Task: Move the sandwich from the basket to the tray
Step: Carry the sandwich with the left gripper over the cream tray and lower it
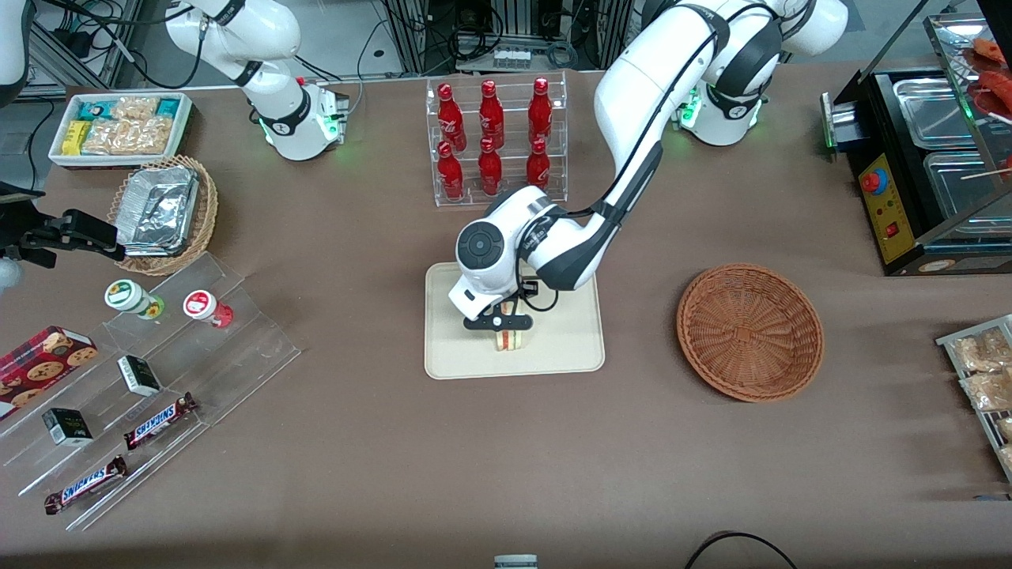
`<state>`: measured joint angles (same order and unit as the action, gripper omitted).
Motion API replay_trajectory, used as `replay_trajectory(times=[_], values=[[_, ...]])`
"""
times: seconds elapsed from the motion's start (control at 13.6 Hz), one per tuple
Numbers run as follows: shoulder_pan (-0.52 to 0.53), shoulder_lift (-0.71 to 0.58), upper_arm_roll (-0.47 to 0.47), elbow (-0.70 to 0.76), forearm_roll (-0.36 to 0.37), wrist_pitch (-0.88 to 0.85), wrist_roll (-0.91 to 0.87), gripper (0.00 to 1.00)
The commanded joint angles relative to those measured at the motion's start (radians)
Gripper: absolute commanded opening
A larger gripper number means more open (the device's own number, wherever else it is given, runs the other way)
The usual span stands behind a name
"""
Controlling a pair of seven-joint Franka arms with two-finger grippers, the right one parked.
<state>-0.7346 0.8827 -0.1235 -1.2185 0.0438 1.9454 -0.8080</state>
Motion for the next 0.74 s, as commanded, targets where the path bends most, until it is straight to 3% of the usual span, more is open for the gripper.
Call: replay_trajectory(times=[0.0,0.07,0.15,0.66], values=[[-0.011,0.019,0.01,0.039,0.011,-0.023,0.006,0.38],[-0.011,0.022,0.008,0.037,0.011,-0.022,0.007,0.57],[-0.011,0.025,0.008,0.037,0.011,-0.02,0.007,0.99],[-0.011,0.001,0.01,0.04,0.011,-0.036,0.003,1.0]])
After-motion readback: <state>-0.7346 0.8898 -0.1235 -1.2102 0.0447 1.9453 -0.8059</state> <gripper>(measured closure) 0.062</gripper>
